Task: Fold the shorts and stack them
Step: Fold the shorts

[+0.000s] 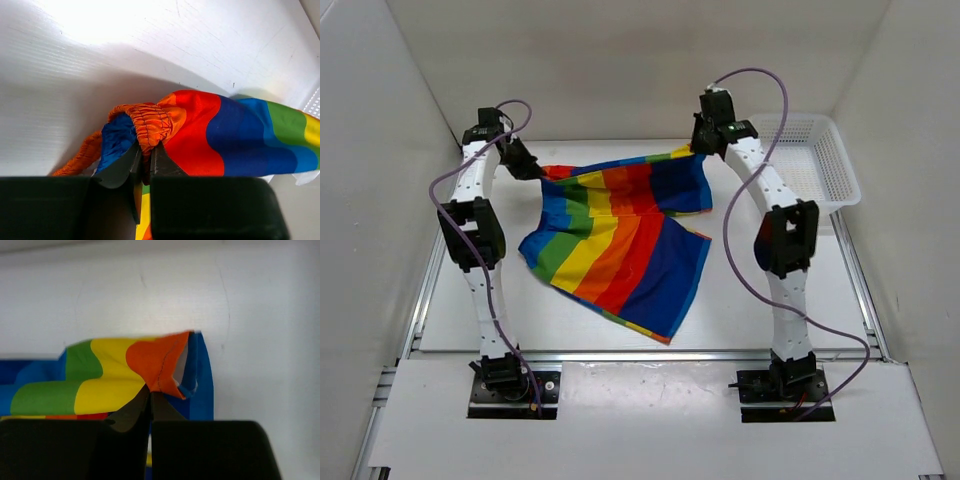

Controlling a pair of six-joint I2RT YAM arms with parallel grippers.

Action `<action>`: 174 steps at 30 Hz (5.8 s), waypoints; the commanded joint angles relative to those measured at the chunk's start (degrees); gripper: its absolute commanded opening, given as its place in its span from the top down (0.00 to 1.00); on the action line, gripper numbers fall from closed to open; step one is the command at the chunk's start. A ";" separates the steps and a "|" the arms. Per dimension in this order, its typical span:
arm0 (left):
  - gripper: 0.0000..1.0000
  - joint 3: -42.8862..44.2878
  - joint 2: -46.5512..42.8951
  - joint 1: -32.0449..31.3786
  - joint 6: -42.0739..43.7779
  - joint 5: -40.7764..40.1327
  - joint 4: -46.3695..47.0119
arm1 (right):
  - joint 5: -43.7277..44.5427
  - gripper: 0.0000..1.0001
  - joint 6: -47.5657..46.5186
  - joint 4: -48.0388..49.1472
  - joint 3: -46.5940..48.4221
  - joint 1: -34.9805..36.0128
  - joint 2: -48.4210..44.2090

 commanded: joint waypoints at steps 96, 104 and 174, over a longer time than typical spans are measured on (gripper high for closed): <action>0.82 -46.40 -21.23 17.64 1.87 -17.34 3.15 | -26.47 0.09 34.51 28.12 -87.04 21.14 -43.14; 0.90 -46.39 -20.61 17.64 1.87 -17.87 3.15 | -27.00 0.44 32.66 33.48 -81.94 21.67 -31.88; 0.90 -68.10 -38.18 7.27 0.99 -14.27 8.16 | -13.56 1.00 44.26 17.76 -79.99 7.08 -36.17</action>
